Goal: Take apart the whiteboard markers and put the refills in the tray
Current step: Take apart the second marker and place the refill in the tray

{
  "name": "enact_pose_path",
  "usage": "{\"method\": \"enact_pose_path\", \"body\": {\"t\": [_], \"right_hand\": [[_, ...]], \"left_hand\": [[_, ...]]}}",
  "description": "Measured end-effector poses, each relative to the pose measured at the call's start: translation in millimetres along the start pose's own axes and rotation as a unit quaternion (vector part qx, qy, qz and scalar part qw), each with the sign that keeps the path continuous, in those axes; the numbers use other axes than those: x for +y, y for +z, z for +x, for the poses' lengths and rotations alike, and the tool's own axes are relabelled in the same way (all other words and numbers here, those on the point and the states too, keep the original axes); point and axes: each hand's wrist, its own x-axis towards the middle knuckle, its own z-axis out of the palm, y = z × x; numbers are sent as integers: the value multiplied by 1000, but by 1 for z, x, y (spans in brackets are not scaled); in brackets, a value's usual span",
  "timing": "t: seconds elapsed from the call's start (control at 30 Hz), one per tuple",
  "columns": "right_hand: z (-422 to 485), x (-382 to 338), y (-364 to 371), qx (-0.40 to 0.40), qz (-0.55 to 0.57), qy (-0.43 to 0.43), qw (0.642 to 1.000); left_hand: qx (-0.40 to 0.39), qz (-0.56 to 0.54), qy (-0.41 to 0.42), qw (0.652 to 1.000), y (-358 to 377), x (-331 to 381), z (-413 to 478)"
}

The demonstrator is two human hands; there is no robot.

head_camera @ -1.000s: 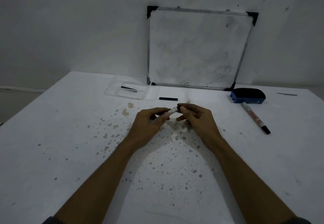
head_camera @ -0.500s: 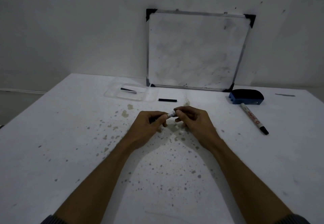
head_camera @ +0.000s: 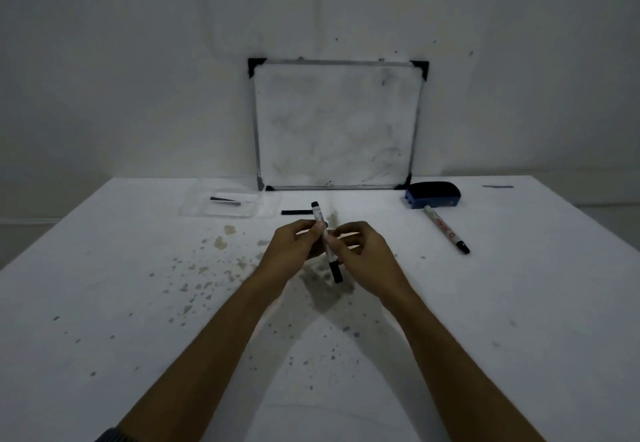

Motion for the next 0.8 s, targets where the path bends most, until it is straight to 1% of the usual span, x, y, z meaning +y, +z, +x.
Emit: {"method": "enact_pose_path", "body": {"t": [0.1, 0.2, 0.27, 0.3, 0.37, 0.43, 0.5, 0.57, 0.63, 0.73, 0.8], "right_hand": [[-10, 3, -14, 37, -43, 8, 998], [-15, 9, -30, 78, -92, 21, 992], [-17, 14, -41, 96, -121, 36, 987], [-17, 17, -47, 104, -139, 40, 984], [-12, 23, -59, 132, -176, 41, 975], [-3, 30, -70, 174, -222, 40, 959], [11, 37, -79, 203, -277, 47, 938], [26, 44, -85, 212, -318, 45, 923], [40, 52, -85, 211, -345, 39, 914], [53, 61, -79, 205, -364, 34, 908], [56, 67, -75, 215, -375, 31, 901]], "left_hand": [[-18, 8, 7, 1000, 21, 4, 4], [-58, 14, -1, 998, 42, 8, 8], [-79, 53, 1, 995, 55, 8, 13], [-87, 93, 12, 992, 60, 6, 16], [-80, 224, 60, 970, 68, -1, 21], [-55, 346, 104, 931, 67, -17, 27], [-52, 441, 135, 886, 63, -35, 30], [-63, 505, 161, 846, 58, -50, 37], [-64, 523, 170, 833, 57, -56, 43], [-57, 523, 185, 830, 57, -58, 47], [-56, 520, 191, 830, 56, -60, 49]]}}
